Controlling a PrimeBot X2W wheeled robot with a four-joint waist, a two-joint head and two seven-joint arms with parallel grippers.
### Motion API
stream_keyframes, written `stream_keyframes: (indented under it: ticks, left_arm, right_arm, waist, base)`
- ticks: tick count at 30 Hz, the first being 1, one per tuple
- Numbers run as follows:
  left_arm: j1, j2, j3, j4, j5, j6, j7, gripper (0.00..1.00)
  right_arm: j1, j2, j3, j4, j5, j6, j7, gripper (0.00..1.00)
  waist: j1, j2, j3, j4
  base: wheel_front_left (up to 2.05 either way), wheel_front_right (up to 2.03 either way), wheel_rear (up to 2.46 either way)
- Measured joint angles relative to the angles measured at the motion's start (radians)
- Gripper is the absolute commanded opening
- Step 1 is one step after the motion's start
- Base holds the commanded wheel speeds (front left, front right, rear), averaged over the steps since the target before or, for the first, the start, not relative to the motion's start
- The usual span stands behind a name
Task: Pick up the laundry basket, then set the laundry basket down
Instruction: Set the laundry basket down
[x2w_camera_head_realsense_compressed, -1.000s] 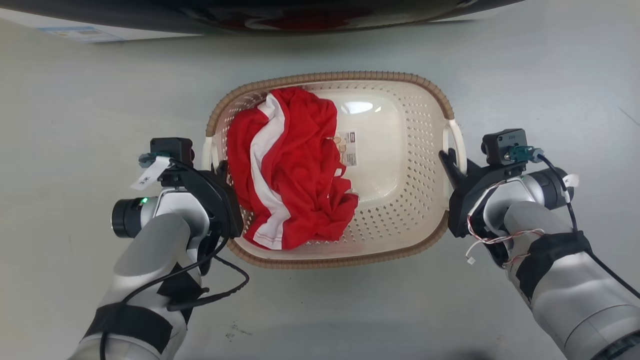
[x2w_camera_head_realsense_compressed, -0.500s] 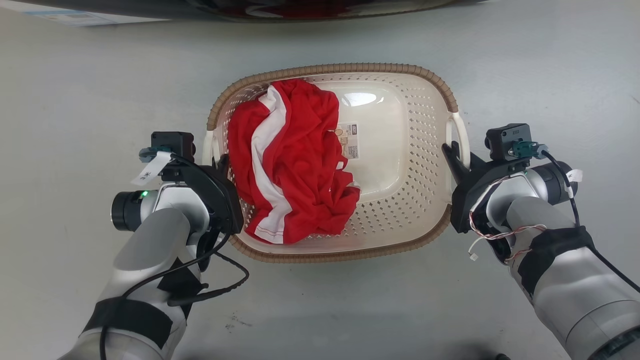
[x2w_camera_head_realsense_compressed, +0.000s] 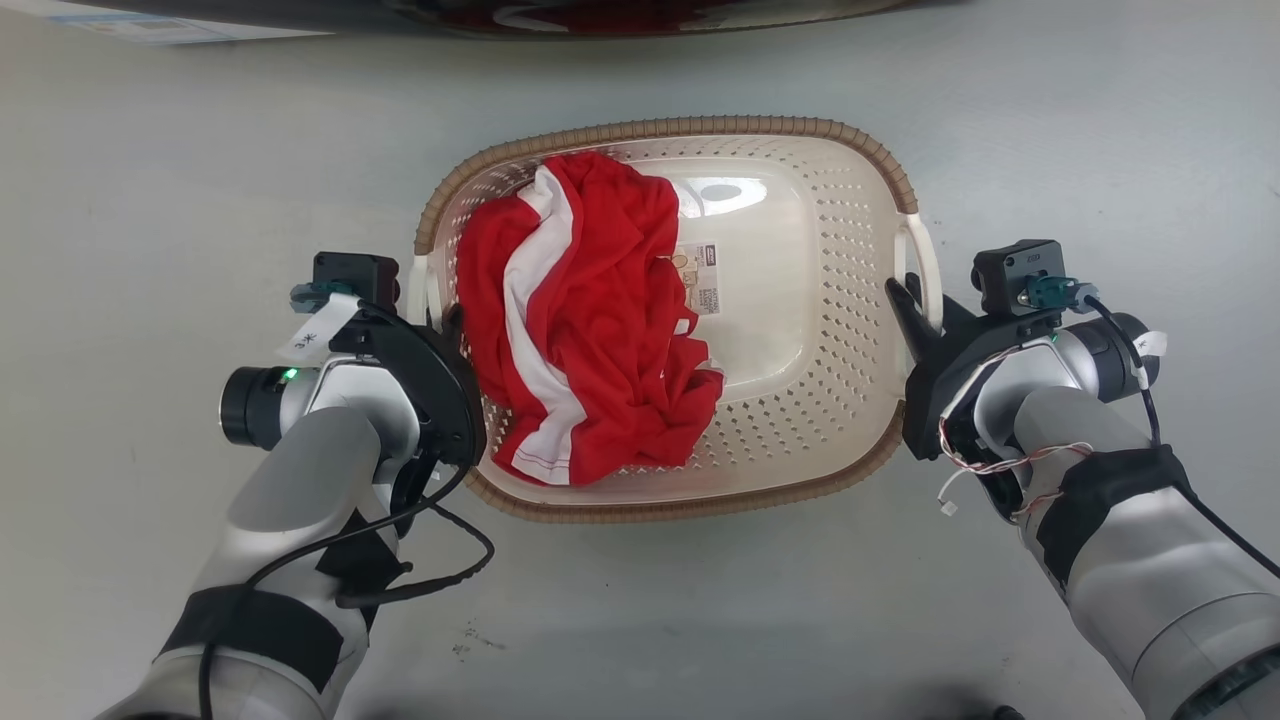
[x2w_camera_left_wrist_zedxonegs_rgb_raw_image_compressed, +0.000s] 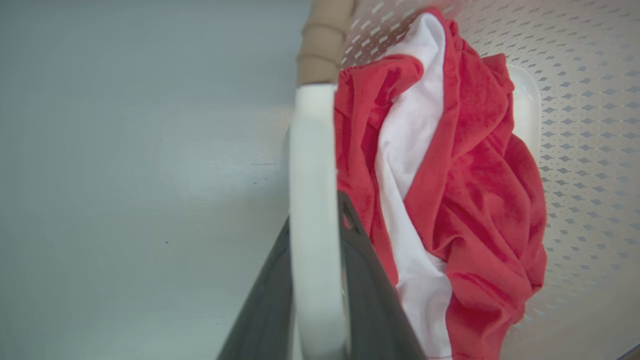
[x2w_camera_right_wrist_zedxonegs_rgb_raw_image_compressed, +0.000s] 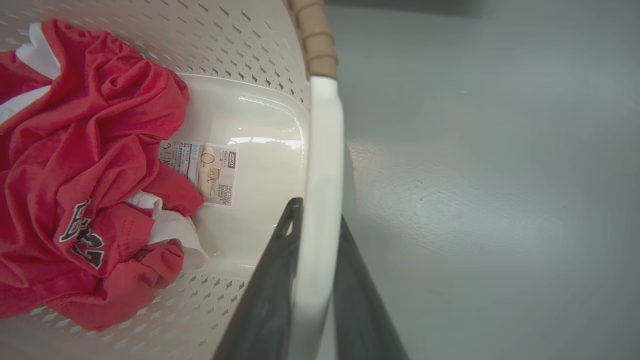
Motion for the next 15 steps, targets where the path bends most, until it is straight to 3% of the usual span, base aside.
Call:
stream_keyframes:
  ticks: [1,2,15]
  left_arm:
    - [0.000,0.002,-0.002,0.000,0.005,-0.001,0.000,0.55]
    - [0.000,0.003,-0.004,0.000,0.010,-0.002,0.000,1.00]
    - [-0.004,0.006,-0.014,0.011,0.010,-0.010,-0.024,1.00]
  right_arm:
    - [0.000,0.000,0.001,0.000,0.000,0.000,-0.001,0.48]
    - [0.000,0.000,0.005,0.000,-0.002,0.000,-0.008,0.97]
    - [-0.001,0.001,0.016,0.003,-0.007,0.000,-0.051,1.00]
  waist:
    - [0.0000,0.0000,0.000,0.000]
    - [0.0000,0.0000,0.000,0.000]
    - [0.0000,0.0000,-0.019,0.001]
  base:
    - [0.00,0.00,0.00]
    - [0.00,0.00,0.00]
    - [0.00,0.00,0.00]
